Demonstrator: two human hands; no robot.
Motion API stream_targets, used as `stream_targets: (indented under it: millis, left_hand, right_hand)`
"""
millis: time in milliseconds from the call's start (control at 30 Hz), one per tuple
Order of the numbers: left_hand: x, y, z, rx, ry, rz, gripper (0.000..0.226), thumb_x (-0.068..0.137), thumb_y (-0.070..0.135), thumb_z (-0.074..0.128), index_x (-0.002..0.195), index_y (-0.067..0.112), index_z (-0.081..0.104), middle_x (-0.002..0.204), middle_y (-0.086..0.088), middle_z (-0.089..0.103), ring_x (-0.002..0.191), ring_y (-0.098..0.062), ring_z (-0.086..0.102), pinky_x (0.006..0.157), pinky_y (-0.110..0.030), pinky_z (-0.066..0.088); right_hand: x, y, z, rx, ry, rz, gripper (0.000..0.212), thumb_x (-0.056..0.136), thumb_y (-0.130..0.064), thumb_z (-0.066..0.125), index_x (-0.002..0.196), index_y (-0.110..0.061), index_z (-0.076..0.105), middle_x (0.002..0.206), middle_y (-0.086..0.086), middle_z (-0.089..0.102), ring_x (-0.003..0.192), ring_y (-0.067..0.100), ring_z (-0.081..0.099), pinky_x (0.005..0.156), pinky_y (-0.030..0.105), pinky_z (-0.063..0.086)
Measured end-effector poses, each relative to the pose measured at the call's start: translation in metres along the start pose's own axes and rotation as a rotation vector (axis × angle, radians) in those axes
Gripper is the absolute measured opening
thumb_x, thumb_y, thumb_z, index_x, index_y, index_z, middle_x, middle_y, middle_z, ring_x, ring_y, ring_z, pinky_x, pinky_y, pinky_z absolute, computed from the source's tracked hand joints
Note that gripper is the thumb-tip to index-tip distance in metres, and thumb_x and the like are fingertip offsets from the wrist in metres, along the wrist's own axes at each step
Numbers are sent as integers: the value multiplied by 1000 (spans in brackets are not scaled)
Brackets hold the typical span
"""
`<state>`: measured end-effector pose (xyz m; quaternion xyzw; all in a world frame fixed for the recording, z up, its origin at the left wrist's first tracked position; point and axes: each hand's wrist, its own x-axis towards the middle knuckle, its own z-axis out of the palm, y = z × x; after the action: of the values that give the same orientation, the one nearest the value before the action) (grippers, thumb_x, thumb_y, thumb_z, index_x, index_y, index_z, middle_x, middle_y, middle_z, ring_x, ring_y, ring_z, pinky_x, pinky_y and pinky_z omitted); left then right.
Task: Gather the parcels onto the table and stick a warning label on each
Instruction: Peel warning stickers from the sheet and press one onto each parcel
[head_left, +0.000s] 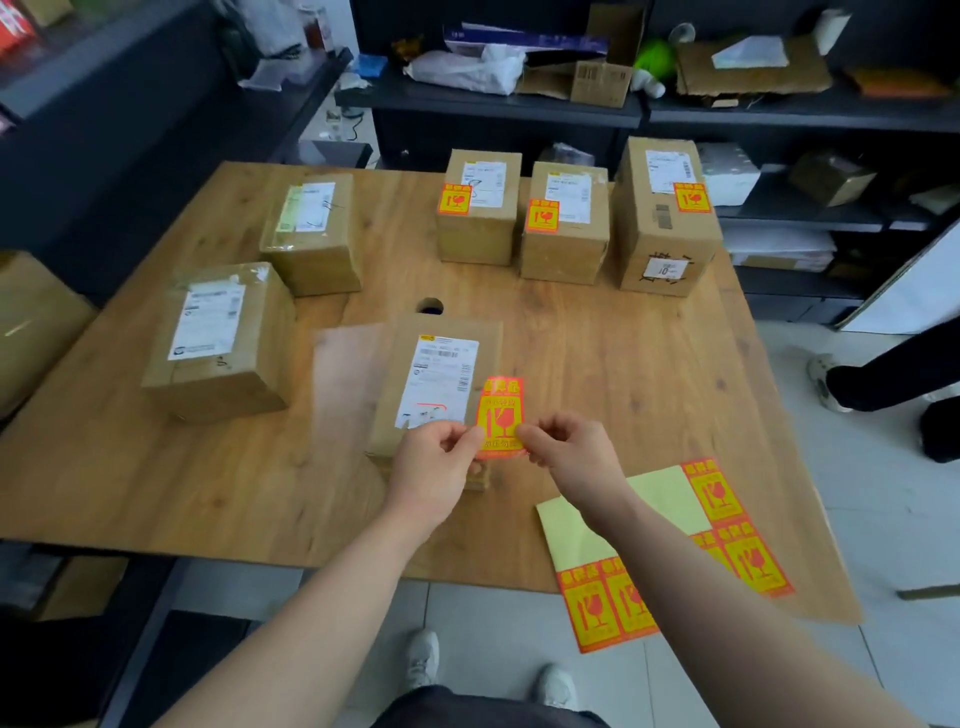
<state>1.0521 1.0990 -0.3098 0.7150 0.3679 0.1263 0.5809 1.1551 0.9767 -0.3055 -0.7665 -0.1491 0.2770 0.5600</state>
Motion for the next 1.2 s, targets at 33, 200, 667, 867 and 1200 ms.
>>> stream_targets:
  millis: [33, 200, 667, 867, 1200]
  left_hand:
    - [3, -3, -12, 7, 5, 7, 18, 90, 22, 62, 78, 12, 70, 69, 0, 69, 61, -10, 59, 69, -35, 52]
    - [23, -14, -67, 201, 64, 132, 11, 84, 27, 69, 77, 20, 75, 74, 12, 71, 72, -5, 65, 65, -20, 48]
    - [66, -36, -110, 196, -58, 57, 18, 73, 28, 80, 59, 27, 67, 58, 10, 68, 59, -7, 63, 64, -31, 52]
    - [72, -37, -115, 307, -117, 94, 27, 82, 32, 71, 56, 27, 64, 56, 14, 66, 62, -10, 59, 70, -37, 52]
    - [69, -38, -119, 330, -185, 71, 23, 83, 35, 70, 65, 22, 67, 63, 8, 68, 65, -14, 62, 68, -35, 51]
  right_hand:
    - [1, -3, 10, -6, -3, -2, 14, 84, -16, 67, 70, -12, 66, 53, -10, 58, 50, 2, 48, 53, 15, 39]
    - [6, -18, 60, -102, 24, 4, 22, 80, -18, 67, 59, -14, 65, 49, -8, 61, 45, 1, 46, 45, 14, 37]
    - [25, -31, 114, -427, 125, 149, 23, 80, -27, 62, 65, -10, 68, 66, 1, 69, 57, 17, 57, 56, 28, 44]
    - [26, -36, 113, -521, 85, 148, 24, 82, -27, 61, 64, -13, 68, 61, -2, 65, 55, 11, 54, 51, 25, 41]
    - [20, -37, 112, -578, 49, 85, 20, 82, -28, 65, 71, -13, 71, 70, -2, 68, 68, 14, 61, 56, 28, 48]
